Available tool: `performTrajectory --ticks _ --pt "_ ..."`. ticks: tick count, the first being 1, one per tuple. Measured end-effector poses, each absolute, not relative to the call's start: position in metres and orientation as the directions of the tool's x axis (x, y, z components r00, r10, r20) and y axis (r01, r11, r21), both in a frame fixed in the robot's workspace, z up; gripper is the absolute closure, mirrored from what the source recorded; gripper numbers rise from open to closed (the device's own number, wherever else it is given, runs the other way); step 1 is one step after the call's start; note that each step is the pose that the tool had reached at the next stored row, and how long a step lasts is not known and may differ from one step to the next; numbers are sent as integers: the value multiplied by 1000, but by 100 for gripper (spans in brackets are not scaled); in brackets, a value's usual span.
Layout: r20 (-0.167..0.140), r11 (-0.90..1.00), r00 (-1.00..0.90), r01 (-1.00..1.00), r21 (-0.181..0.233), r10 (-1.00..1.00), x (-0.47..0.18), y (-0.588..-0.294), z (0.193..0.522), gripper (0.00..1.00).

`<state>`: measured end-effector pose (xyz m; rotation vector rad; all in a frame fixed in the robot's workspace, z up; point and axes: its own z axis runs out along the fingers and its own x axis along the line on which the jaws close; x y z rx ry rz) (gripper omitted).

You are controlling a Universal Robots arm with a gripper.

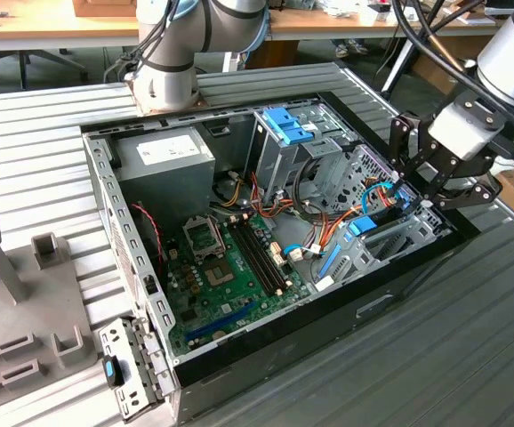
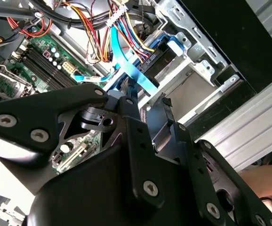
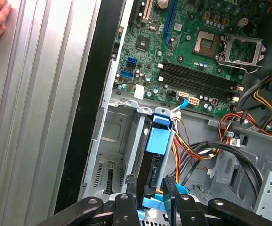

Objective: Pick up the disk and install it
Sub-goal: 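Insert the first disk wire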

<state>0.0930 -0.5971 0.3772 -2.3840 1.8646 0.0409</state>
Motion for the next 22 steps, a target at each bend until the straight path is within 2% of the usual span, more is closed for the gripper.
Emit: performTrajectory --ticks 22 --pt "-93 -237 243 -969 -74 -965 95 -598 390 64"
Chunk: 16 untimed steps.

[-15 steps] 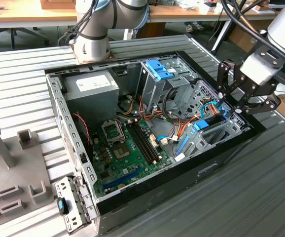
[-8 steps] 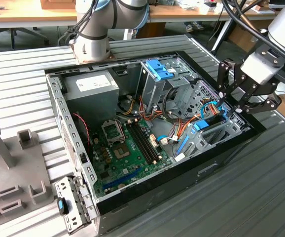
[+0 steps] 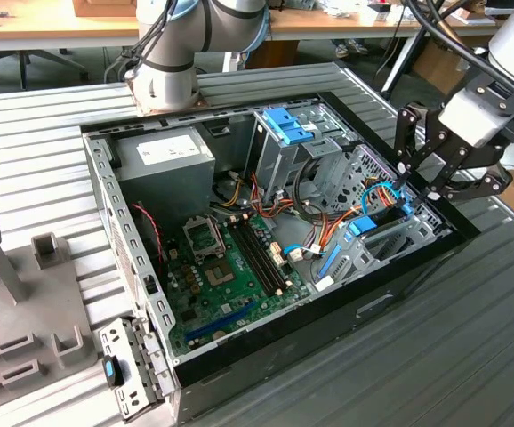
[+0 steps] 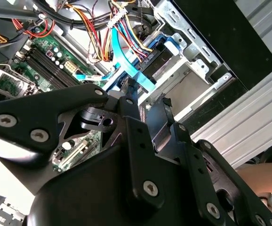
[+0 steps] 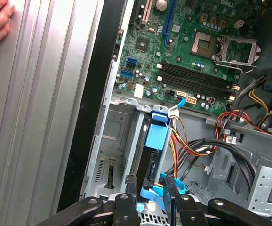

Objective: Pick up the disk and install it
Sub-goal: 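Insert the first disk wire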

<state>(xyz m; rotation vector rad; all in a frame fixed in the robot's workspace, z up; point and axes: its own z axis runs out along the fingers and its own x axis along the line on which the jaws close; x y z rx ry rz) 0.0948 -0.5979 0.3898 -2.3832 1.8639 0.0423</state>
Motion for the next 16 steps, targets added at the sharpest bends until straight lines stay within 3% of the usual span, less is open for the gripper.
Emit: performTrajectory --ticks 6,16 --pt "-100 -236 243 -969 -76 -965 95 -607 392 64" --pt "-148 -232 243 -969 -87 -959 95 -610 399 64"
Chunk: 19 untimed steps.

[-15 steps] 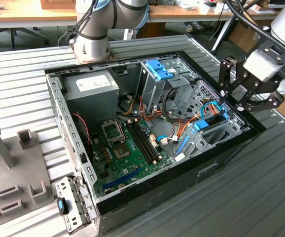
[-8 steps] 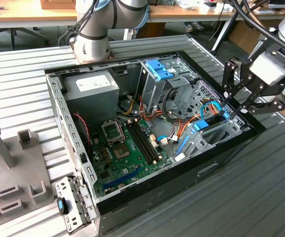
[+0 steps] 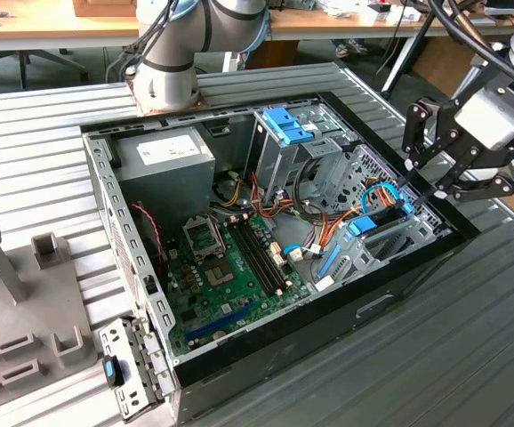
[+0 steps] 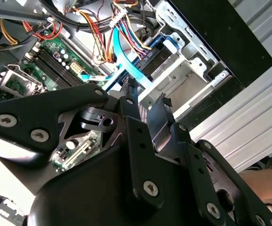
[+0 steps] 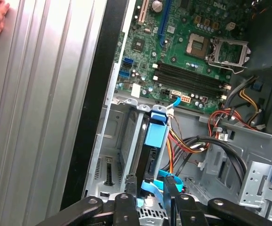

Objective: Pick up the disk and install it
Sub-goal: 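Insert the first disk wire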

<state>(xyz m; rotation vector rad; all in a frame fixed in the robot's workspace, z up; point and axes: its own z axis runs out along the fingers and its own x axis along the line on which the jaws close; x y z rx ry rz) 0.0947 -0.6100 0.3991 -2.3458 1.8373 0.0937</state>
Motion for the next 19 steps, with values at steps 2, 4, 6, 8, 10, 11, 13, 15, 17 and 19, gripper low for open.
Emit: performTrajectory --ticks 2,4,6,8,10,11,13,15,17,19 --pt "-153 -232 243 -969 -89 -958 95 -610 401 64" --pt "-157 -231 243 -969 -90 -957 95 -611 400 64" --pt "-174 -230 243 -969 -94 -954 95 -612 398 64" --pt "-184 -229 243 -969 -98 -952 95 -617 397 64" --pt "-189 -228 244 -968 -101 -951 94 -621 396 64" --pt "-191 -228 244 -968 -103 -951 94 -624 395 64" --pt "-194 -228 245 -968 -107 -950 93 -626 394 64" --pt "-192 -228 246 -967 -113 -950 89 -626 391 64" --pt "-195 -227 248 -966 -122 -949 81 -626 389 64" --pt "-196 -227 250 -965 -132 -948 80 -626 387 64"
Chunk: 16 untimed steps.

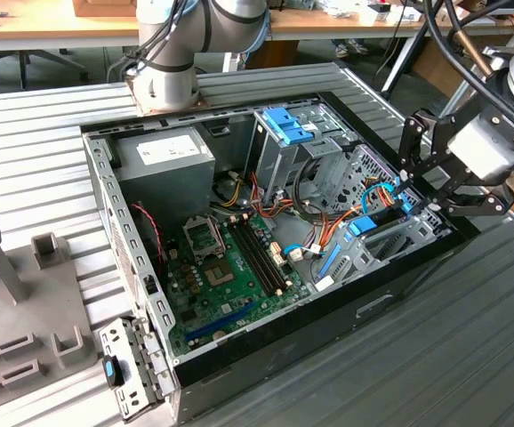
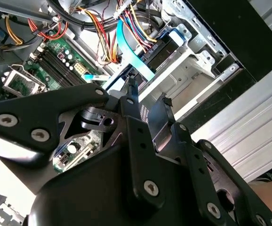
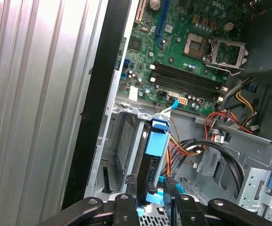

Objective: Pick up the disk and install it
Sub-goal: 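Insert the first disk wire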

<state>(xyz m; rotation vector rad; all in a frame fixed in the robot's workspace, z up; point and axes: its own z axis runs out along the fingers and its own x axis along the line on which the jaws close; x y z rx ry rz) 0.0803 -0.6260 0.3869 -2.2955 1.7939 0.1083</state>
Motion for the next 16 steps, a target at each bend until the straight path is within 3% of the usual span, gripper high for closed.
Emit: performTrajectory --ticks 16 --pt "-214 -214 243 -966 -147 -946 80 -628 381 64"
